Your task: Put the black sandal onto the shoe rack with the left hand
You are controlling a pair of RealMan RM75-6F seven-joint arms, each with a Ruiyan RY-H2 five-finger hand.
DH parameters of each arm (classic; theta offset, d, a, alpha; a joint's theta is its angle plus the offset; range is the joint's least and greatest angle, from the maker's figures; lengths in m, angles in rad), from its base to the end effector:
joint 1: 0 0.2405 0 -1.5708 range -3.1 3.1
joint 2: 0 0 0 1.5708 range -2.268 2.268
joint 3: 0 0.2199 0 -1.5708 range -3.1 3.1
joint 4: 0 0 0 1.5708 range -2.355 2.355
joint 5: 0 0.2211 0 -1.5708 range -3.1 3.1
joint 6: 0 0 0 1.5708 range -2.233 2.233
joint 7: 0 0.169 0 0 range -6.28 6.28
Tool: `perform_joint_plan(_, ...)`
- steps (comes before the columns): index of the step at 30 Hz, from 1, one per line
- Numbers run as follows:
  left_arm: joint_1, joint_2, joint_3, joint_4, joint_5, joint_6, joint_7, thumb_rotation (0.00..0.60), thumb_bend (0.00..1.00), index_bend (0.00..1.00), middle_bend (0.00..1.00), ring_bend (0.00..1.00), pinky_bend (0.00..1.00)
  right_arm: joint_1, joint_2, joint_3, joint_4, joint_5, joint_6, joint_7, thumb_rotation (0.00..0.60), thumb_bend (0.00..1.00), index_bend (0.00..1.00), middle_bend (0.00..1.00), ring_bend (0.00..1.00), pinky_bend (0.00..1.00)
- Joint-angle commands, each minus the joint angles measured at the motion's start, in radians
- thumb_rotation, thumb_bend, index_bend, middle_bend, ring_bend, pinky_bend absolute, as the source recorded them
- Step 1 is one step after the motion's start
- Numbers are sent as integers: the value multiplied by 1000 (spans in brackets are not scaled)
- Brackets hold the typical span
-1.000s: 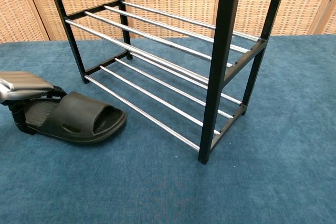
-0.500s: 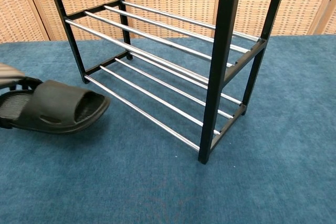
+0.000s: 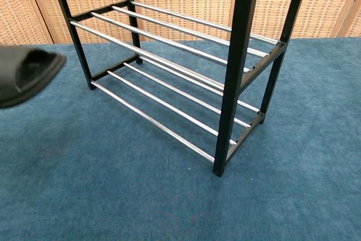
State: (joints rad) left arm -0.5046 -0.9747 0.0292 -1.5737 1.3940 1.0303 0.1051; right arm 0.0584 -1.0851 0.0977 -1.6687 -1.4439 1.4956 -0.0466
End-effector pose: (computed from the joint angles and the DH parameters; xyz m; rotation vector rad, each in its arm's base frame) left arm -0.2659 0.2995 0.1194 -1.8283 -0.7719 -0.5645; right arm -0.2829 -0.2061 0.1502 1.3017 -0.8831 0.8824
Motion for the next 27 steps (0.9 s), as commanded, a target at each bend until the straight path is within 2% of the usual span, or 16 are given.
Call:
perform_joint_plan(1, 23, 106, -46, -196, -133, 41, 118, 600, 484, 604, 499, 447, 474, 0, 2, -1, -1, -2, 0, 2, 600, 0, 0, 0, 0, 0)
perform_joint_plan(6, -34, 169, -113, -385, -318, 39, 290, 600, 501, 612, 506, 454, 475, -1, 5, -3, -4, -7, 2, 8, 600, 0, 0, 0, 0, 0)
perform_joint_plan(9, -86, 167, -148, -452, -451, 40, 398, 600, 514, 624, 515, 464, 481, -2, 7, -2, -3, -6, 1, 13, 600, 0, 0, 0, 0, 0)
perform_joint_plan(12, -132, 148, -177, -479, -547, 41, 450, 600, 515, 645, 536, 488, 507, -1, 8, -1, -2, -4, -1, 17, 600, 0, 0, 0, 0, 0)
perform_joint_plan(17, -239, 82, -231, -520, -779, 81, 566, 600, 516, 661, 557, 513, 541, -1, 10, 0, -1, -3, -1, 22, 600, 0, 0, 0, 0, 0)
perform_joint_plan(21, -330, 11, -269, -546, -944, 179, 671, 600, 528, 687, 582, 533, 585, 0, 11, 1, 1, 1, -5, 26, 600, 0, 0, 0, 0, 0)
perform_joint_plan(24, -375, -43, -298, -551, -1025, 245, 707, 600, 539, 690, 584, 540, 600, 1, 12, 2, 2, 4, -7, 29, 600, 0, 0, 0, 0, 0)
perform_joint_plan(27, -437, -107, -345, -561, -1157, 319, 746, 600, 540, 698, 591, 546, 619, 1, 13, 3, 4, 7, -9, 33, 600, 0, 0, 0, 0, 0)
